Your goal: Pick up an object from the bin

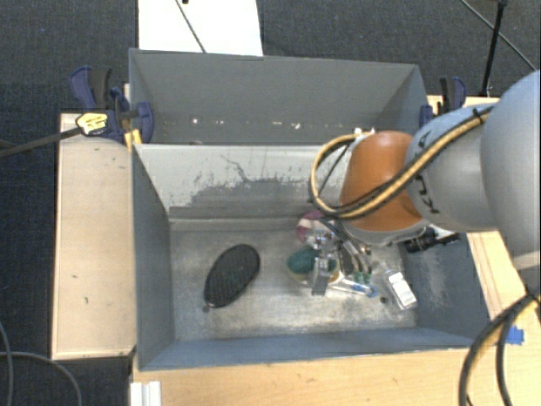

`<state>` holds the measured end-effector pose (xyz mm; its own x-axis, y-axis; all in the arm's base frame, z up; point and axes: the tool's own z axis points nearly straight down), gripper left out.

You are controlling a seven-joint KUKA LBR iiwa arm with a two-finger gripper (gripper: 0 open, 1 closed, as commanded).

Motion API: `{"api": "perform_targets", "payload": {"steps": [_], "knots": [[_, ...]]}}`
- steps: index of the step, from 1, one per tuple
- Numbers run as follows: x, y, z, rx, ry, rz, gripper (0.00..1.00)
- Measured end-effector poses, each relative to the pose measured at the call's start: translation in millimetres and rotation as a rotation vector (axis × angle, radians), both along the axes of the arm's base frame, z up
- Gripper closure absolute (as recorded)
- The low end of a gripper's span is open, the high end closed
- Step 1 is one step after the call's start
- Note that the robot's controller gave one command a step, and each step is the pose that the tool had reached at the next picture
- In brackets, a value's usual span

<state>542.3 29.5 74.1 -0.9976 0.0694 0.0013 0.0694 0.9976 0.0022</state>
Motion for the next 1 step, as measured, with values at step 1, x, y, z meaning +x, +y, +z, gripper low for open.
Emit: {"api": "perform_targets", "payload": {"steps": [1], "knots": [[30.8, -4.0, 167.8, -0.001, -0.012, -0.098, 1.0]]}}
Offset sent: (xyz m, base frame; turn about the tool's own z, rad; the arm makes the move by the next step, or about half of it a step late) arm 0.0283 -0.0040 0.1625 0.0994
